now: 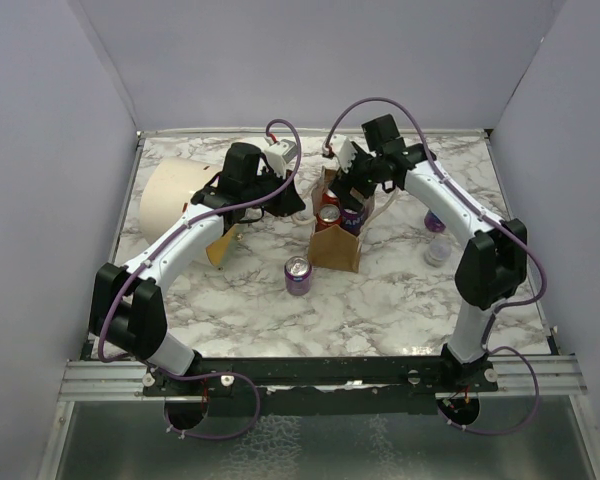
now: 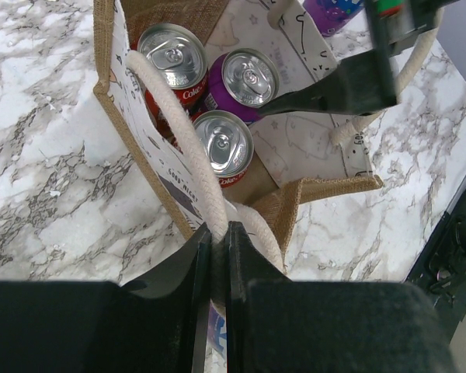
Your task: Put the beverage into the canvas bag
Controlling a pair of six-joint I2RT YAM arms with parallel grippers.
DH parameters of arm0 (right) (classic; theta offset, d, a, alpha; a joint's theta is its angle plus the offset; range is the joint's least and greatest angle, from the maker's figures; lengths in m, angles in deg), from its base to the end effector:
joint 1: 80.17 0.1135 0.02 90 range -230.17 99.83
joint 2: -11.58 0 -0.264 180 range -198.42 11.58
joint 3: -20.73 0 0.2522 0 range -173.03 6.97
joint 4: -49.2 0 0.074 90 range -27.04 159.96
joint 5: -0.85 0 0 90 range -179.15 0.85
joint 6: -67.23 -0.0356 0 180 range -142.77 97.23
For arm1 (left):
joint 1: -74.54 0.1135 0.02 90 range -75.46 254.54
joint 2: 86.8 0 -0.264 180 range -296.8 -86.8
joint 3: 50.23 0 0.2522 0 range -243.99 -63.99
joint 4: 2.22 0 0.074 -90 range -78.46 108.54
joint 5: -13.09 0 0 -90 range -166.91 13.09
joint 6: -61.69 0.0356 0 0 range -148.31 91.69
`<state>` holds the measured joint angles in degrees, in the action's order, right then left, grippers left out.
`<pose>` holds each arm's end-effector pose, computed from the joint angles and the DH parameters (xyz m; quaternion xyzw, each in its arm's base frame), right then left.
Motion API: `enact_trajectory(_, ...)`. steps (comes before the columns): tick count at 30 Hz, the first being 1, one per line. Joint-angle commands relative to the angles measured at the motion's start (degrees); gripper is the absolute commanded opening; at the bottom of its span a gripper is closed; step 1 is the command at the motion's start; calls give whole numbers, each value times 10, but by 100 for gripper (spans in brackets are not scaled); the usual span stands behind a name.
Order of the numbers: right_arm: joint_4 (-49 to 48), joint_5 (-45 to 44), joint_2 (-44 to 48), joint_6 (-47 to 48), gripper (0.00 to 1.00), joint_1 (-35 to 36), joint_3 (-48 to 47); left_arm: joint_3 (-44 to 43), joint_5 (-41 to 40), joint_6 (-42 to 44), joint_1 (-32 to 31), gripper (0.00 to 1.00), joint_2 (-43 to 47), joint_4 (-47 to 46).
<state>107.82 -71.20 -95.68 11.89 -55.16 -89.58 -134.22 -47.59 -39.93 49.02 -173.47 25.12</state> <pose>0.3680 0.1838 0.2901 -0.5094 0.7955 0.1239 0.3038 0.3061 -0.1655 0.3127 0.2270 0.8165 -0.3618 0.3886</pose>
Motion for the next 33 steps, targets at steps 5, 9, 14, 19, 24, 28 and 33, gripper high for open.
enact_trajectory(5,-8,36,92,-50,85,-3,-19,4,17,3,-3,0,16,-13)
enact_trajectory(9,-31,33,149,-75,85,-3,21,4,15,8,-2,0,18,-15)
enact_trajectory(14,-34,14,215,-83,85,-3,53,4,18,7,-2,0,17,-16)
enact_trajectory(19,-47,-10,277,-84,86,-7,99,6,21,10,-3,0,18,-18)
enact_trajectory(24,-72,15,332,-113,86,-74,149,9,28,13,-2,0,23,-20)
enact_trajectory(28,-105,78,384,-156,88,-180,184,12,30,13,-2,0,25,-22)
enact_trajectory(33,-139,14,418,-193,91,-286,221,11,34,11,-2,0,26,-23)
